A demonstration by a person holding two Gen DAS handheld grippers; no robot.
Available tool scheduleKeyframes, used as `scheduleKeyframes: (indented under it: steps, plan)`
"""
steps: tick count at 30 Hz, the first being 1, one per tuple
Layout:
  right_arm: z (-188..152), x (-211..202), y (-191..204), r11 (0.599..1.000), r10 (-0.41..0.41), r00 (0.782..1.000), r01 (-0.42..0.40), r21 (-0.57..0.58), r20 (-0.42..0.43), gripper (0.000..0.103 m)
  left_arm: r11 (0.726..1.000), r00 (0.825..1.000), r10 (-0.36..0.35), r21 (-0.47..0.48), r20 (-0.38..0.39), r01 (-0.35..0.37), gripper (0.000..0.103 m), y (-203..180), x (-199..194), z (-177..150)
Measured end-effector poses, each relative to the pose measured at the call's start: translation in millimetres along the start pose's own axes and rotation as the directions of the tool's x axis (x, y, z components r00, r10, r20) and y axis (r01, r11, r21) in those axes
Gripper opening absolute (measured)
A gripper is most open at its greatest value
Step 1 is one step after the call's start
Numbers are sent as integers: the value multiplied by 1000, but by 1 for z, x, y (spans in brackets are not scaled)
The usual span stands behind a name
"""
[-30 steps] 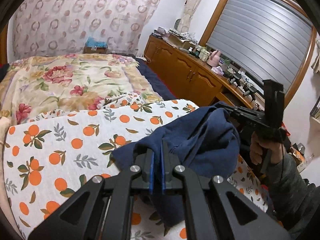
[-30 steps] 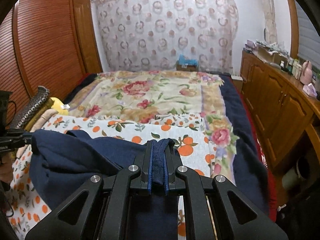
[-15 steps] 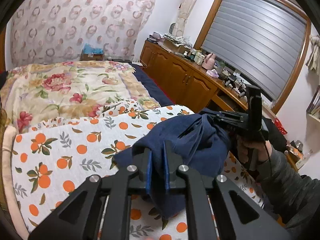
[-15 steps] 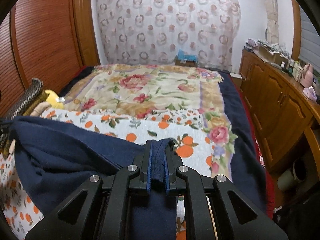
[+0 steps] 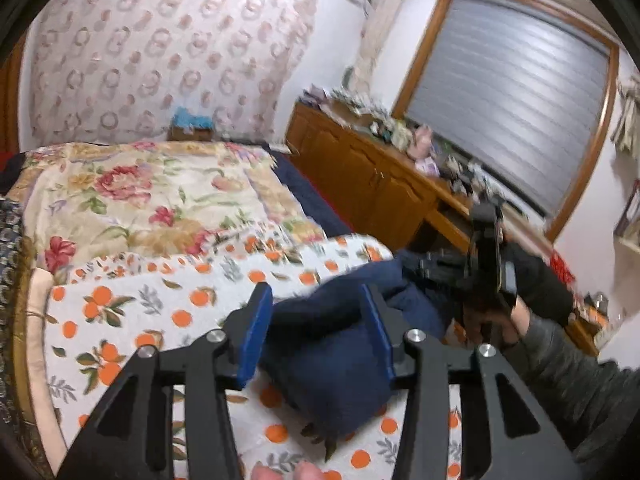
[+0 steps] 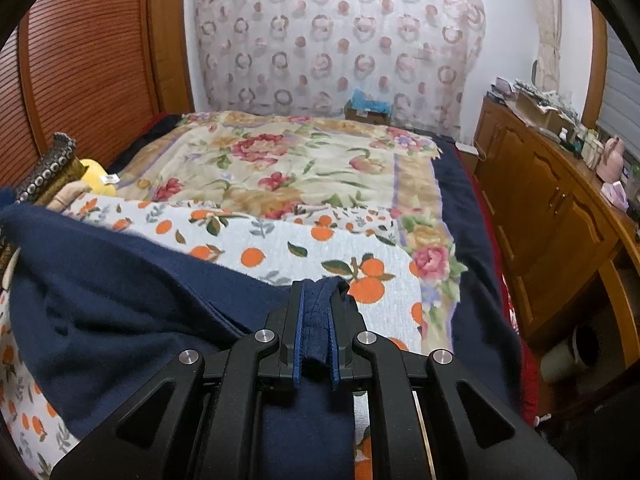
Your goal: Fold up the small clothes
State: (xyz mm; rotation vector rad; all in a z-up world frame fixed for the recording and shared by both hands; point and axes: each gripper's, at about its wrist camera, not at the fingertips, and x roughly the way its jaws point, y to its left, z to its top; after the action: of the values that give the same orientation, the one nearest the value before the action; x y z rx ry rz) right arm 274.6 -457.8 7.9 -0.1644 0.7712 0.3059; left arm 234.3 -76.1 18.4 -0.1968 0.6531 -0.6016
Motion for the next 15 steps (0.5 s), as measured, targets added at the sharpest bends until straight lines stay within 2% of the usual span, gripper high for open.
scheduleKeyframes:
  steps: [5, 7, 9, 12, 15]
  plan:
    - [0, -2, 0, 1000, 7, 1000, -7, 12, 3, 9, 999, 999, 42, -1, -18, -42, 46, 10, -1, 0]
    - [3, -7, -4, 1000, 4, 1000, -4, 27, 18, 18, 999, 998, 45, 4, -43, -45, 46, 10, 4, -4]
    - [6, -14, -8, 999, 3, 999, -5, 47, 41, 32, 999, 996, 53, 8, -74, -52, 47, 10, 14, -10]
    - [12, -30, -18, 997, 1, 997, -8, 79, 78, 42, 999, 990, 50, 13, -135, -49, 48, 8, 35, -19]
    - [11, -48, -24, 997, 3, 995, -11, 78, 100, 49, 996, 979, 79, 52, -189, -71, 49, 3, 58, -30]
